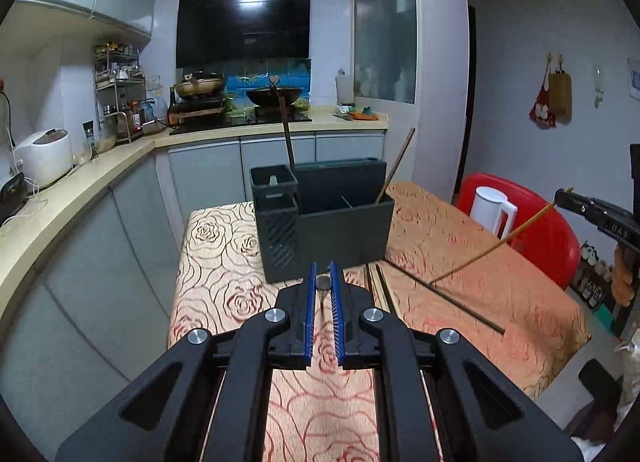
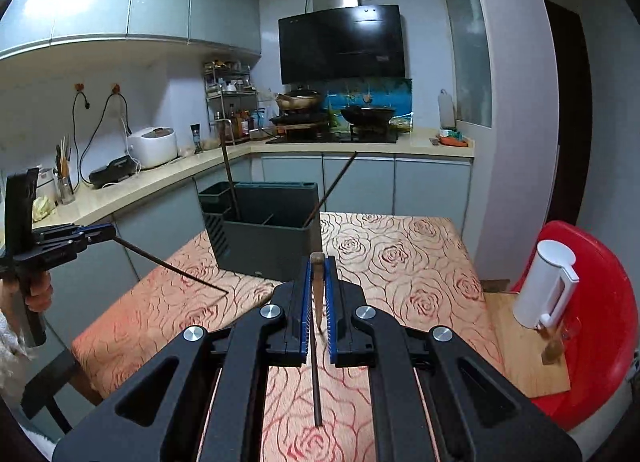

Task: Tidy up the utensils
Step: 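Carry the left tool's chopstick into the holder while the right tool inserts its wooden chopstick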

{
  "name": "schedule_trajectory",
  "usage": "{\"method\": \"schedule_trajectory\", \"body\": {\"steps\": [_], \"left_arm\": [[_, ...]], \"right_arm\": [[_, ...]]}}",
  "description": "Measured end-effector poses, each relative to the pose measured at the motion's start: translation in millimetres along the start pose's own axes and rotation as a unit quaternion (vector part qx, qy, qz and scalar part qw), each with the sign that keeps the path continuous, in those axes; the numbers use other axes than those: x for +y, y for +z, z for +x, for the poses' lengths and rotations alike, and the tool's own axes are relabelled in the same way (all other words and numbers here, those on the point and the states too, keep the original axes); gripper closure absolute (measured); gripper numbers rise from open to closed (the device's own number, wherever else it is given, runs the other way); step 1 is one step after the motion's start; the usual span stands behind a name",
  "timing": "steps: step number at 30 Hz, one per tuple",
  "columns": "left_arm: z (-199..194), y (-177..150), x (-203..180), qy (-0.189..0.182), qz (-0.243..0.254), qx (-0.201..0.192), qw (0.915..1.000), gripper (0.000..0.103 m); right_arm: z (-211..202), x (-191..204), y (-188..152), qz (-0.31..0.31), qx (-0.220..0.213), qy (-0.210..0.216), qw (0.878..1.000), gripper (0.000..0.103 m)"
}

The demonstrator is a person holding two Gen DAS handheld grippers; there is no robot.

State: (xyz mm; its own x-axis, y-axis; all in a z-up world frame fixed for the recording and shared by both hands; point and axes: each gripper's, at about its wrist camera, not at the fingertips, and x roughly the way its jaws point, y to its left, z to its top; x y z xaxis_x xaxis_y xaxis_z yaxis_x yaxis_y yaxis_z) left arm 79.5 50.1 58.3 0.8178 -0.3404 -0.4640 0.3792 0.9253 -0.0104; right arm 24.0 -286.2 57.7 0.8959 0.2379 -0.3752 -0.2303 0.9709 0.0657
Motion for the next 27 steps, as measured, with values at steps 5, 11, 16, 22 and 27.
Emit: {"method": "schedule_trajectory", "body": {"steps": [5,11,16,22,27], "left_arm": [[7.9,17.8,4.1,-0.004,-0.005,0.003,1.0000,0.096],[16.5,34.1,9.0,-0.004,-0.009,0.005,0.9999,0.096],[24.6,50.0,10.9,-0.001,-0.003,0.010,0.9999,0.096],[28.3,73.3,5.1,-0.004,0.012,0.007,0.9999,0.096],[30.6,96.1,-2.8,-0.003,0.026,0.001,0.9997,0.096]], "right_arm": [[14.0,-4.6,17.7,0.011,0.002,0.005,1.000,0.096],[33.5,-9.4,45.2,0.025,0.007,0.010,1.000,0.096],[43.6,-8.7,69.5,0.029,0.004,0.017,0.999,0.096],[47.8,-2.5,94.7,0.017,-0.010,0.023,1.000,0.096],[54.1,5.5,112.2,0.009,-0.017,0.027,0.999,0.096]]}}
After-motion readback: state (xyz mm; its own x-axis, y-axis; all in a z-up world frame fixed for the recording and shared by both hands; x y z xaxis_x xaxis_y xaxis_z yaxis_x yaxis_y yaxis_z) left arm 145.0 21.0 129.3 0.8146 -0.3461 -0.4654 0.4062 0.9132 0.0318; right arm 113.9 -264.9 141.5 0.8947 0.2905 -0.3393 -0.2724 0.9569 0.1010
